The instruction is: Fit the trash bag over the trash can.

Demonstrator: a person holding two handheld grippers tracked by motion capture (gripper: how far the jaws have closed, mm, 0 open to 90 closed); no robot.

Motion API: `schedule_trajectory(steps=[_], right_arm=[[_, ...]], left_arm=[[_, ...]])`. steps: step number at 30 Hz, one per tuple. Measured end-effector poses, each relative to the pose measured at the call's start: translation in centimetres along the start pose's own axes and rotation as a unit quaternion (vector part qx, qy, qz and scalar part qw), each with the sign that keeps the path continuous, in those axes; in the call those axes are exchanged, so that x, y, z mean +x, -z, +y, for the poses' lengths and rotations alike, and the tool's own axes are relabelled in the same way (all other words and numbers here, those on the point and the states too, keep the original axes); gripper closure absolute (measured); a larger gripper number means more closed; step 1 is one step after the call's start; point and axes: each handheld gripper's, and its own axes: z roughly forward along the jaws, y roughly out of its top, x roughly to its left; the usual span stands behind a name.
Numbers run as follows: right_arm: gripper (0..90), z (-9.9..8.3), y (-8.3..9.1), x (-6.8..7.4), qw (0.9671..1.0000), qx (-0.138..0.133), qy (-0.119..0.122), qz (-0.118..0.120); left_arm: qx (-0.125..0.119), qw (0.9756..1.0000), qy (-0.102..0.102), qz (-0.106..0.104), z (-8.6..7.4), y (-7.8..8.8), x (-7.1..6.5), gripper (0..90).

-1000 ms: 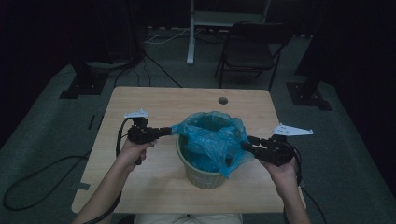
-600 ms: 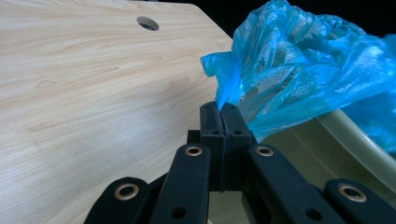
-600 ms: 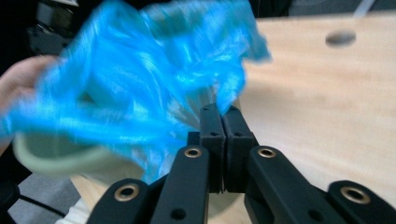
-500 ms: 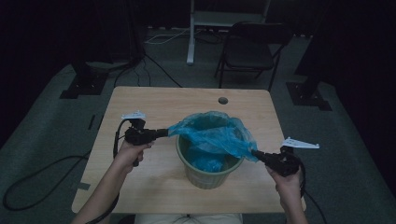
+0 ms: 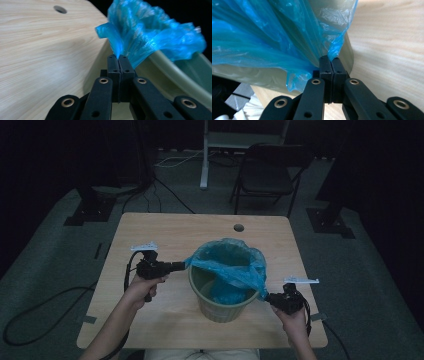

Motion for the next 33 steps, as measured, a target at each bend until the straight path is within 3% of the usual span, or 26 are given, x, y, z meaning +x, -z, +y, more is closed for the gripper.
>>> schedule_trajectory(steps=[3, 6, 7, 10, 14, 16, 17, 20, 22, 23, 24, 25, 27, 30, 33], right_arm=[[88.2, -0.2, -0.3, 0.0, 1.0, 0.008, -0.002, 0.002], [80.5, 0.0, 0.1, 0.0, 1.0, 0.005, -0.002, -0.004], [76.7, 0.5, 1.3, -0.1, 0.9998, -0.018, -0.004, -0.011], [68.8, 1.1, 2.6, -0.2, 0.9991, -0.039, -0.006, -0.017], [63.5, 2.4, 6.2, -0.5, 0.9953, -0.091, -0.016, -0.028], [59.7, 3.3, 7.8, 0.2, 0.9931, -0.115, -0.004, -0.024], [54.7, 4.4, 9.0, 1.4, 0.9903, -0.135, 0.021, -0.026], [53.4, 5.2, 9.6, 2.3, 0.9878, -0.15, 0.031, -0.027], [51.8, 6.1, 9.8, 3.0, 0.9855, -0.167, 0.033, -0.004], [50.5, 6.4, 9.5, 3.5, 0.9857, -0.164, 0.037, 0.006], [47.8, 6.9, 8.1, 4.7, 0.9879, -0.141, 0.053, 0.038], [47.8, 6.9, 8.1, 4.7, 0.9879, -0.141, 0.053, 0.038], [44.3, 7.1, 6.7, 5.7, 0.989, -0.117, 0.063, 0.064], [46.0, 7.3, 5.1, 6.8, 0.9902, -0.091, 0.081, 0.067], [76.9, 7.1, 4.3, 7.5, 0.9904, -0.079, 0.098, 0.058]], left_arm=[[-0.007, 0.9999, -0.001, -0.01, 0.1, 0.1, -0.2, 90.0], [-0.008, 0.9999, -0.005, -0.011, 0.1, 0.1, -0.5, 90.0], [-0.011, 0.9998, -0.004, -0.014, 0.2, 0.2, -0.5, 90.0], [-0.016, 0.9997, -0.004, -0.016, 0.3, 0.4, -0.5, 90.0], [-0.019, 0.9997, -0.007, -0.014, 0.4, 0.6, -0.7, 90.0], [-0.018, 0.9997, -0.008, -0.015, 0.4, 0.5, -0.7, 90.0], [-0.019, 0.9997, -0.008, -0.015, 0.4, 0.4, -0.8, 90.0], [-0.018, 0.9997, -0.008, -0.015, 0.5, 0.4, -0.8, 90.0], [-0.015, 0.9997, -0.01, -0.014, 0.5, 0.3, -0.9, 90.0], [-0.016, 0.9997, -0.01, -0.014, 0.5, 0.3, -0.9, 90.0], [-0.016, 0.9997, -0.01, -0.015, 0.5, 0.3, -0.9, 90.0], [-0.016, 0.9997, -0.01, -0.016, 0.5, 0.3, -1.0, 90.0], [-0.017, 0.9997, -0.01, -0.015, 0.6, 0.4, -1.0, 90.0], [-0.014, 0.9998, -0.012, -0.013, 0.6, 0.4, -1.0, 90.0], [-0.012, 0.9998, -0.015, -0.01, 0.6, 0.7, -1.1, 90.0]])
